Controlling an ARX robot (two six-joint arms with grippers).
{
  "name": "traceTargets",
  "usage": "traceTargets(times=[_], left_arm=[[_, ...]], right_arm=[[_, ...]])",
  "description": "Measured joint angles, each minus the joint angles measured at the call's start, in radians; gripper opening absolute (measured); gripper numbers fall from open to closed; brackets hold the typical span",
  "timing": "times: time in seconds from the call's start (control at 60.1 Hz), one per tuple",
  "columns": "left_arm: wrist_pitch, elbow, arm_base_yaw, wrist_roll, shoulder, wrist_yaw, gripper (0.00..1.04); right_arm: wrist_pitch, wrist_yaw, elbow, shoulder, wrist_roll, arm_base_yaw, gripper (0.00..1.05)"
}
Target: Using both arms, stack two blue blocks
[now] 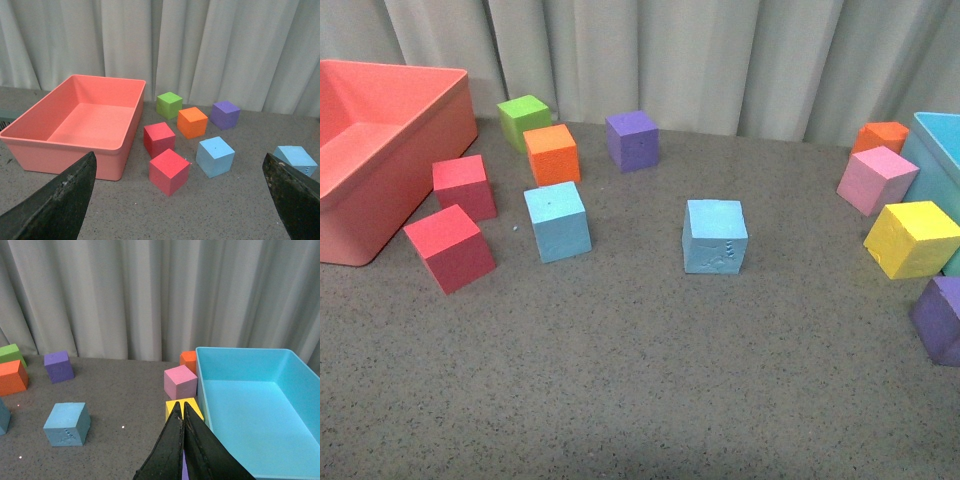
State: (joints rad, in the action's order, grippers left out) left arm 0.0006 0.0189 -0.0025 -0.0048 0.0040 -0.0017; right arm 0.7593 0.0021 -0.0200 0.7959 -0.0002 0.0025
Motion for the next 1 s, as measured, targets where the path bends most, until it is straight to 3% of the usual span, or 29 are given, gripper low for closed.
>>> traceTargets(times=[0.482,0.998], left_arm=[[0.0,0.0,0.0,0.0,0.0,0.0,0.98],[0.0,0.0,0.0,0.0,0.0,0.0,0.98]], right_arm=[[-0.305,0.0,0.018,-0.34,0.0,0.0,0.01],[-0.507,0.0,0.018,-0.547,0.0,0.0,0.01]])
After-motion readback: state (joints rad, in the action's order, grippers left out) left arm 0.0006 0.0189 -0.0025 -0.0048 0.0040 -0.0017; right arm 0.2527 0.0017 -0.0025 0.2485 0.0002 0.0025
